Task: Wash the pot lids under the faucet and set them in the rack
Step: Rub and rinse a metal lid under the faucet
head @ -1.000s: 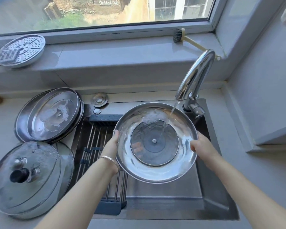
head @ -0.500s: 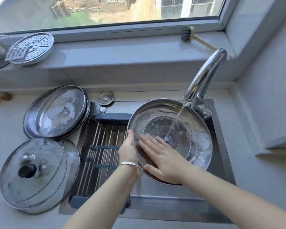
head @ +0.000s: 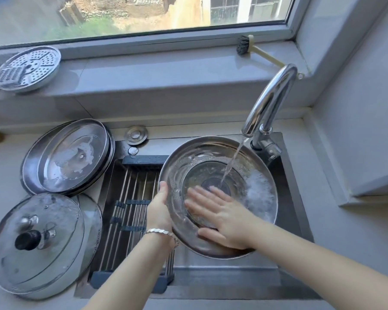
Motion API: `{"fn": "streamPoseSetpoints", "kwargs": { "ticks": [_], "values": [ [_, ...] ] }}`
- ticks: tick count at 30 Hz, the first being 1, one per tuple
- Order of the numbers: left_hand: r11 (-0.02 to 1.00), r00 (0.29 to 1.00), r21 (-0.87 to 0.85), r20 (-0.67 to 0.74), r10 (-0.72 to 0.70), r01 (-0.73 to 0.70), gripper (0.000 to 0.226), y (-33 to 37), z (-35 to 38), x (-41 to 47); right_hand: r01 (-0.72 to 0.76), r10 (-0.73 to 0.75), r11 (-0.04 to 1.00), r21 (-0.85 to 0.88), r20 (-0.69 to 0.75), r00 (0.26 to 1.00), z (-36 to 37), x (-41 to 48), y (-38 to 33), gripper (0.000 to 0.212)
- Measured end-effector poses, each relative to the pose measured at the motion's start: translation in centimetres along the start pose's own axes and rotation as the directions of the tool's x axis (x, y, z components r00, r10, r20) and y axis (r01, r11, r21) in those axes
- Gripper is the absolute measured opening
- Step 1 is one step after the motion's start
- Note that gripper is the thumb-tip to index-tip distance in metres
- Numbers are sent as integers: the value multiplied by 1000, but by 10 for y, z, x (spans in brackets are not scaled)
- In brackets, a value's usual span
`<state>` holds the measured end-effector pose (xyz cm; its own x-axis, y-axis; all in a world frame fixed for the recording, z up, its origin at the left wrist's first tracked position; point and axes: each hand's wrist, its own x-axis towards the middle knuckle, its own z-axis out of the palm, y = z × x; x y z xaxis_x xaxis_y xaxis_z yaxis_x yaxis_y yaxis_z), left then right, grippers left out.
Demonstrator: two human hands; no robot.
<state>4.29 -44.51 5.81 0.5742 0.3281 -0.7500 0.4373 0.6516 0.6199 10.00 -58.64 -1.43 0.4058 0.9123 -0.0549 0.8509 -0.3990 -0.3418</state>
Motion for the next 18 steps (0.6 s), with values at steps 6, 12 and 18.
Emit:
{"fn": "streamPoseSetpoints", "kwargs": {
  "ticks": [6, 12, 18],
  "values": [
    [989, 993, 124, -70, 93, -83, 48, -6, -1, 6, -385, 396, 909, 159, -45, 917, -12, 31, -1, 88],
    [947, 977, 262, -55, 204, -183, 17, 7, 4, 11, -42, 62, 978, 203, -94, 994, 2, 28, -21, 68],
    [152, 867, 958, 145, 476, -243, 7, 21, 30, -1, -361, 374, 853, 377, 41, 926, 13, -11, -15, 86]
  ]
}}
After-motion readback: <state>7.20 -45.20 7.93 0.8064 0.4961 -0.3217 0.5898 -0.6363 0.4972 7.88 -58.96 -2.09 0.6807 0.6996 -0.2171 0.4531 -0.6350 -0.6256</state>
